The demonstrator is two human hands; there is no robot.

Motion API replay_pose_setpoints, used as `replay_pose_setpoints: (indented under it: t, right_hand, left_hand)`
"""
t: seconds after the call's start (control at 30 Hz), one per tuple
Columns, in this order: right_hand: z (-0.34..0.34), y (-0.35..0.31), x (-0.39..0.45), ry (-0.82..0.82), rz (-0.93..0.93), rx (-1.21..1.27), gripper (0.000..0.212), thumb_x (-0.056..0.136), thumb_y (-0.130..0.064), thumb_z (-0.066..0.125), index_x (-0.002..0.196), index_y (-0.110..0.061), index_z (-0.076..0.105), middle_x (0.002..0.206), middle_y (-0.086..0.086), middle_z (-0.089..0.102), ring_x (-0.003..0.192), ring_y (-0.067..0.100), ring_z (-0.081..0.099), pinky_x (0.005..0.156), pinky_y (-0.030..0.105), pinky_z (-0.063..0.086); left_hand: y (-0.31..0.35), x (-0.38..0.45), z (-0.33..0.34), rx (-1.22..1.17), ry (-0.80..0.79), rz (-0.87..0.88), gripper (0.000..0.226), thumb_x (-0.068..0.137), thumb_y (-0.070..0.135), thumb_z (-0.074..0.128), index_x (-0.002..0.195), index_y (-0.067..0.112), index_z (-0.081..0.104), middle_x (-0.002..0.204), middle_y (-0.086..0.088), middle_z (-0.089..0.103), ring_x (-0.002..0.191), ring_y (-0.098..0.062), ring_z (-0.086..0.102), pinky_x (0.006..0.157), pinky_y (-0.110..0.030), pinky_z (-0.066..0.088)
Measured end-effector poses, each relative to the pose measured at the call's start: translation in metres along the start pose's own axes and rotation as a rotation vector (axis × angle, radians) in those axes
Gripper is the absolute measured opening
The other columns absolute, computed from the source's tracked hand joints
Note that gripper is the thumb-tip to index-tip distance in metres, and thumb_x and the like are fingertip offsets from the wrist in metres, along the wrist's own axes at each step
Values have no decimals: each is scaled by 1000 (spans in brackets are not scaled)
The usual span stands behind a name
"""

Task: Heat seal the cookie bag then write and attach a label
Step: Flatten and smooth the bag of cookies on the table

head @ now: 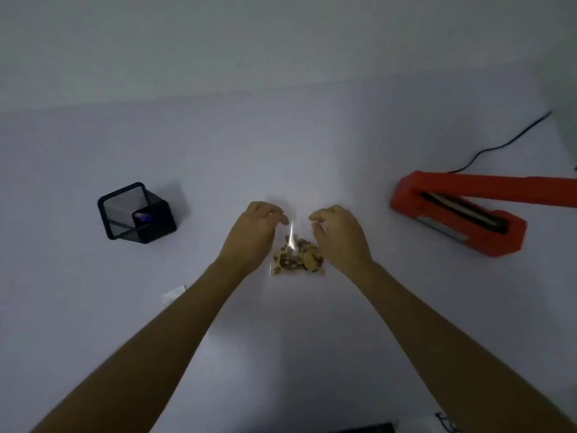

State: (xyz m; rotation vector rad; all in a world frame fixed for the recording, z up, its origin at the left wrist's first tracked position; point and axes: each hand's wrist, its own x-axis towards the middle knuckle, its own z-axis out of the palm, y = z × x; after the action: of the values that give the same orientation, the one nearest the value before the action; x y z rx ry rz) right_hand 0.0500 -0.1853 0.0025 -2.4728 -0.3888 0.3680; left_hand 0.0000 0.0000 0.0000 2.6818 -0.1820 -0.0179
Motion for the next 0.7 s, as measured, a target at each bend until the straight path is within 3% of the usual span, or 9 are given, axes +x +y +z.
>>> replay_pose_setpoints:
  t: [0.17, 0.5, 0.7]
  right_hand:
    - [10, 12, 10, -64, 0, -64, 23, 91, -11, 54, 107, -13, 71, 104, 7, 63, 100, 23, 55, 81, 33, 50]
    - [9, 29, 23, -93, -31, -80, 13, 88, -14, 60, 92, -15, 72, 92, 6, 62, 88, 25, 54, 77, 40, 50]
    - [16, 29, 25, -65, 17, -60, 17, 80, -32, 71, 83, -17, 67, 86, 0, 59, 82, 20, 54, 74, 36, 48]
  left_hand:
    - [0, 11, 17, 1, -89, -27, 33, 80, -6, 63, 107, 12, 70, 102, -10, 62, 93, -30, 55, 72, -38, 53]
    - [-7, 30, 30, -94, -162, -96, 19, 90, 23, 53, 98, 12, 66, 91, -7, 58, 81, -28, 56, 70, -43, 50]
    - [-6, 37, 34, -169, -188, -193, 19, 87, 32, 63, 92, 14, 64, 91, -2, 55, 83, -21, 55, 73, -37, 48]
